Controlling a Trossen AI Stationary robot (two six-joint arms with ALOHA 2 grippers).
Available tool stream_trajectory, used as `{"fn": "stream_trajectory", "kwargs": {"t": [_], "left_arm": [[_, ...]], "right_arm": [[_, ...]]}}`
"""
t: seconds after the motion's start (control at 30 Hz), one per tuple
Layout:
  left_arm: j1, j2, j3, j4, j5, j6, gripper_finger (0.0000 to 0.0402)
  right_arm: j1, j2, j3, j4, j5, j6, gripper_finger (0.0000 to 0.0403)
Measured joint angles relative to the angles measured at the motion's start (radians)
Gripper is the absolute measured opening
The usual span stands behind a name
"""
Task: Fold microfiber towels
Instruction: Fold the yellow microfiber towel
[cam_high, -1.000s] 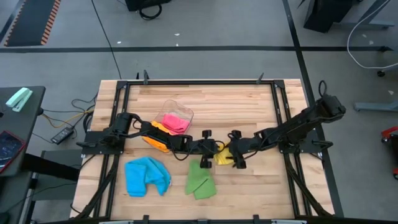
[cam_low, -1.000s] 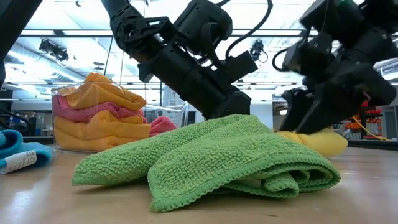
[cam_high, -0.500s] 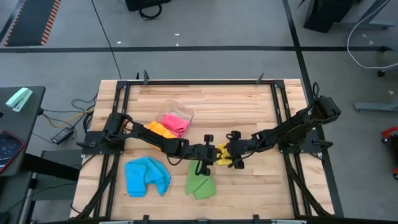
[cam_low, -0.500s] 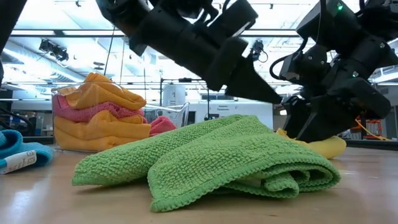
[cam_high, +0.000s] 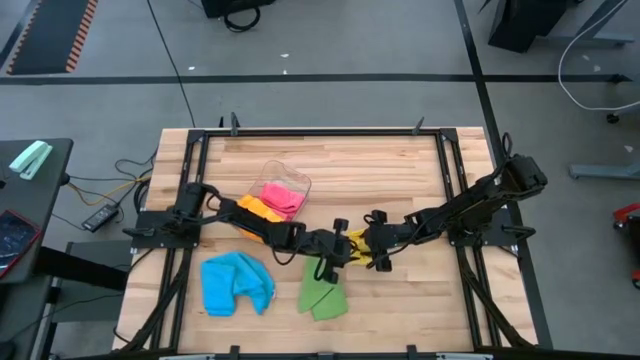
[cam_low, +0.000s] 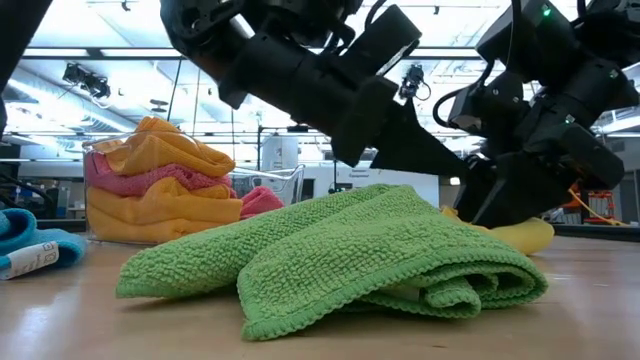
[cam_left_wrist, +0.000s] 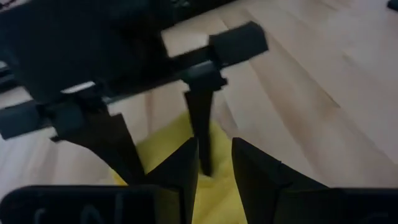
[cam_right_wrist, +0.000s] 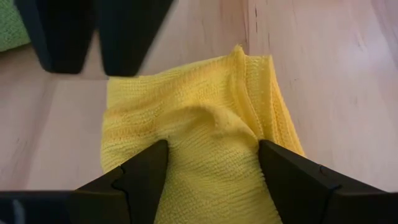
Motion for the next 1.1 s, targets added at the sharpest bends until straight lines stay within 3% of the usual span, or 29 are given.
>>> {"fn": "stream_trajectory", "kwargs": {"t": [0.47, 0.67, 1.1], "left_arm": [[0.035, -0.019, 0.017, -0.043, 0.000, -0.257, 0.0109], [0.016, -0.024, 0.073, -0.198, 0.000, -0.258, 0.0126], [0.035, 0.016, 0.085, -0.160, -0.002, -0.312, 0.0148]], "right_arm": [[0.000, 0.001, 0.000, 0.014, 0.004, -0.058, 0.0262], [0.000, 0.001, 0.001, 0.011, 0.004, -0.105, 0.0262], [0.000, 0.000, 0.002, 0.001, 0.004, -0.112, 0.0262]]}}
